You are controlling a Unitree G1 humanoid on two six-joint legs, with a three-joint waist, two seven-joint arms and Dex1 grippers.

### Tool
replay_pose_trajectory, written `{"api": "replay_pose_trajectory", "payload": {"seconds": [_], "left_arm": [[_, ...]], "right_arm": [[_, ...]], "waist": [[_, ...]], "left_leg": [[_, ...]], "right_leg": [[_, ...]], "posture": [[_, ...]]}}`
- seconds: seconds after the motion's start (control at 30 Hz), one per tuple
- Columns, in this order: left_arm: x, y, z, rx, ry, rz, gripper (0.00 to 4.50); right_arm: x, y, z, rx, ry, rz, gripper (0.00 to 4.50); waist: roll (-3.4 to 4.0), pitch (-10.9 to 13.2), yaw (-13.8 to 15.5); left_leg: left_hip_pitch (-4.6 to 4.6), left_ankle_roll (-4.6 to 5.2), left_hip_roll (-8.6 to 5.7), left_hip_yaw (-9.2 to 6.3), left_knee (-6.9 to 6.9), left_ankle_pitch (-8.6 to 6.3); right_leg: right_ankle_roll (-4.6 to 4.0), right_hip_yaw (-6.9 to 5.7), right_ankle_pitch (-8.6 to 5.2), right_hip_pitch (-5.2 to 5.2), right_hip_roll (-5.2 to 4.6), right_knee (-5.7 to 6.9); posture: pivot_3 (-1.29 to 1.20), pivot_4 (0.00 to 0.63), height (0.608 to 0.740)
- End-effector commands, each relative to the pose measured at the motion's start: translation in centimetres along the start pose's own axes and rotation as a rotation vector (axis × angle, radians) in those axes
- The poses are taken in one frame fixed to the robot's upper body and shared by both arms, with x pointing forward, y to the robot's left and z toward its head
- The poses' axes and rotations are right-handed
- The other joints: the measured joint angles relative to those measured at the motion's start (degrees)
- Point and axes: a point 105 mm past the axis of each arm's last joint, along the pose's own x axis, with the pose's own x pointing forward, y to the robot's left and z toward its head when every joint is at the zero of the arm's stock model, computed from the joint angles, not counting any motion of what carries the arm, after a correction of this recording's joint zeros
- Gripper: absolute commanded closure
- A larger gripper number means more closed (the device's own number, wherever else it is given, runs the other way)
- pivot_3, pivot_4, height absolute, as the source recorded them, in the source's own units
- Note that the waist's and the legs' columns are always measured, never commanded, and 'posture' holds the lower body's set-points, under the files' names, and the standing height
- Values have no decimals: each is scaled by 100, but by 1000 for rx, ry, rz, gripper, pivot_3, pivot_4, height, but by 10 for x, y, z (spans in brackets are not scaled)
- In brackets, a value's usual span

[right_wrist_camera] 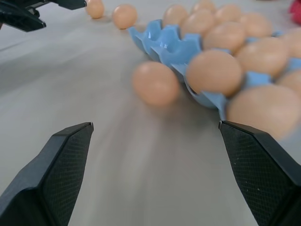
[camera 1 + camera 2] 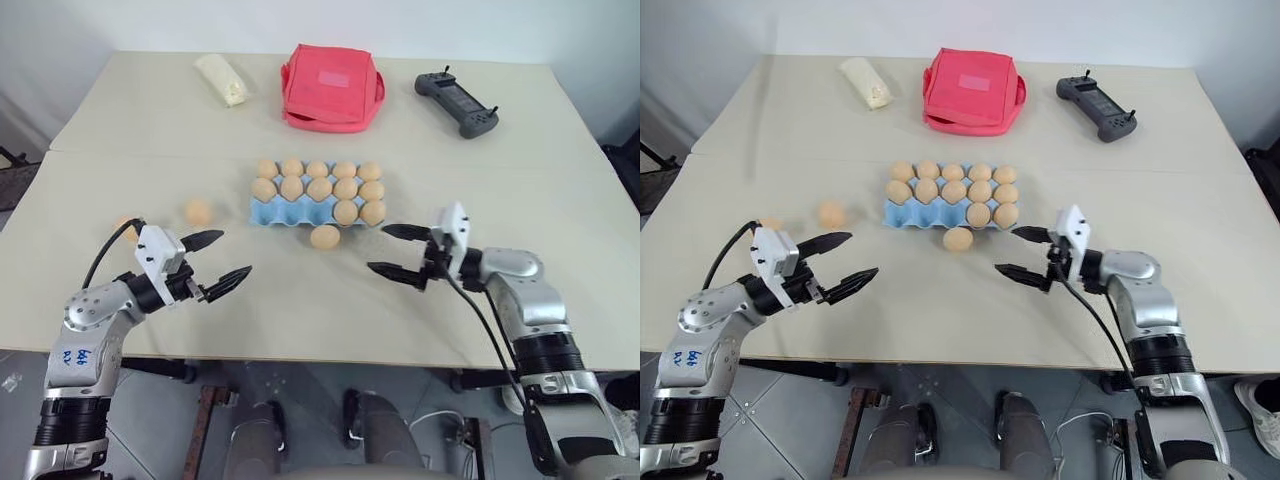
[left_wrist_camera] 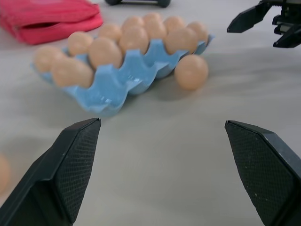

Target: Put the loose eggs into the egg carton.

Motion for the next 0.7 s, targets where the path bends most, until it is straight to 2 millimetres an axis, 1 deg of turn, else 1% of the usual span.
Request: {"api": "replay_pose_trajectory", "payload": {"seconds": [0.03, 0.13, 0.27, 0.33, 0.4, 0.57, 0.7], "left_arm": [[-12, 3, 12, 46, -20, 38, 0], [-19, 1, 11, 42, -15, 62, 0], [-26, -2, 11, 37, -10, 86, 0], [-28, -2, 11, 34, -9, 98, 0], [-28, -2, 11, 31, -9, 104, 0], [-28, -4, 11, 28, -13, 108, 0], [-28, -4, 11, 26, -14, 109, 0]], "right_arm": [[22, 5, 5, 3, 30, -12, 21], [38, 9, 3, 33, 50, -25, 21], [57, 20, 2, 56, 55, -33, 21], [64, 21, 2, 60, 39, -56, 21], [72, 19, 1, 58, 30, -100, 21], [83, 13, 4, 64, 2, -172, 21], [92, 19, 4, 82, -13, -173, 21]], "waist": [[-1, -1, 7], [-2, -1, 17], [-2, -1, 21], [-2, -1, 20], [-2, -1, 20], [-2, -2, 3], [-2, -2, -9]], "left_leg": [[0, 0, 0, -1, 0, -1], [-7, 0, 1, 0, -3, -2], [-9, 0, -1, 4, -6, -5], [-9, 1, 0, 5, -7, -6], [-9, 0, 0, 6, -7, -6], [-9, -13, 1, 10, -7, -14], [-9, -3, 3, 13, -11, -7]], "right_leg": [[0, -1, 0, 0, 0, -2], [-1, -1, 0, -8, -3, -3], [0, -2, 0, -12, -6, -4], [-1, -3, 0, -14, -4, -4], [0, -3, 0, -14, -4, -3], [-1, -2, 1, -15, -3, -2], [-2, -2, 1, -18, 0, -3]], "posture": [[0, 150, 740], [0, 150, 740], [0, 150, 740], [0, 150, 740], [0, 150, 740], [0, 150, 740], [0, 150, 740]]}}
